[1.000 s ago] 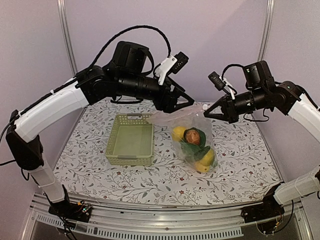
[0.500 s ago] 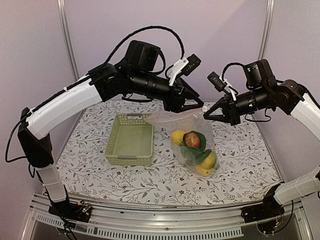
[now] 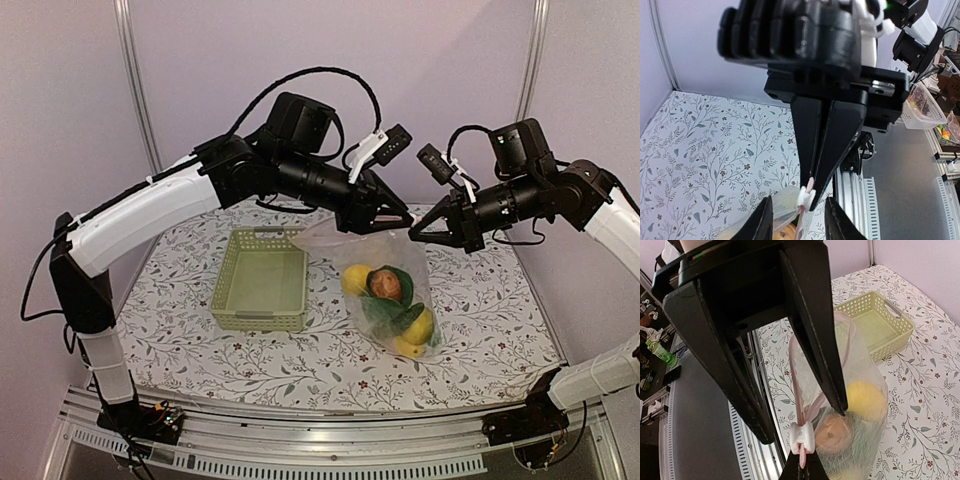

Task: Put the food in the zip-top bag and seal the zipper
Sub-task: Zip the zipper of the food storage bag.

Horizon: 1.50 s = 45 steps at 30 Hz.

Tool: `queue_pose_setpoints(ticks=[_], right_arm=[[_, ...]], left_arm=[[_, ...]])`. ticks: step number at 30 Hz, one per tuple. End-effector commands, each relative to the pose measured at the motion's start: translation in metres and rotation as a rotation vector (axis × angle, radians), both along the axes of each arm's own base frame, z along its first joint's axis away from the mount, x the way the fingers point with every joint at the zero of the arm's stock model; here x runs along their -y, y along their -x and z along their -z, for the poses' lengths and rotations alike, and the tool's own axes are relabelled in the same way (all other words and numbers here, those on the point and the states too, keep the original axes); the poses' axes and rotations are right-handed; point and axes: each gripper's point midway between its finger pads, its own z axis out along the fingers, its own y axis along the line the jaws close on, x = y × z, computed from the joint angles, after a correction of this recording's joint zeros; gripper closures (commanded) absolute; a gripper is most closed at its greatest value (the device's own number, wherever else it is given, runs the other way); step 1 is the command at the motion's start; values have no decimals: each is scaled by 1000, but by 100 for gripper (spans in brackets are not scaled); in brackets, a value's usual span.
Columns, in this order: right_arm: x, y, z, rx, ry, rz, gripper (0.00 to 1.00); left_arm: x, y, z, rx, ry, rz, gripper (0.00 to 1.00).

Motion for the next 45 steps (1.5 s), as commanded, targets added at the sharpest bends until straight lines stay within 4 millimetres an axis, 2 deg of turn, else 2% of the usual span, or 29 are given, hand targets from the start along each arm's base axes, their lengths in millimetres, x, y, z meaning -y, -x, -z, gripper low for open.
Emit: queue_pose_setpoints(ticks=[1, 13, 26, 35, 39, 45], right_arm=[[-1, 12, -18, 37, -44, -44, 100], [0, 10, -13, 35, -31, -32, 100], [-1, 7, -15, 39, -34, -15, 100], [5, -2, -16, 68, -14, 43, 100], [4, -3, -17, 64, -15, 46, 100], [2, -4, -19, 61, -25, 49, 100]], left_arm=[[5, -8, 8, -22, 3, 10, 66], [4, -9, 10, -45, 15, 32, 80], [2, -11, 13, -100, 26, 32, 75], [7, -10, 13, -116, 37, 59, 81], [8, -9, 14, -122, 36, 63, 74], [9, -9, 15, -127, 35, 68, 78]])
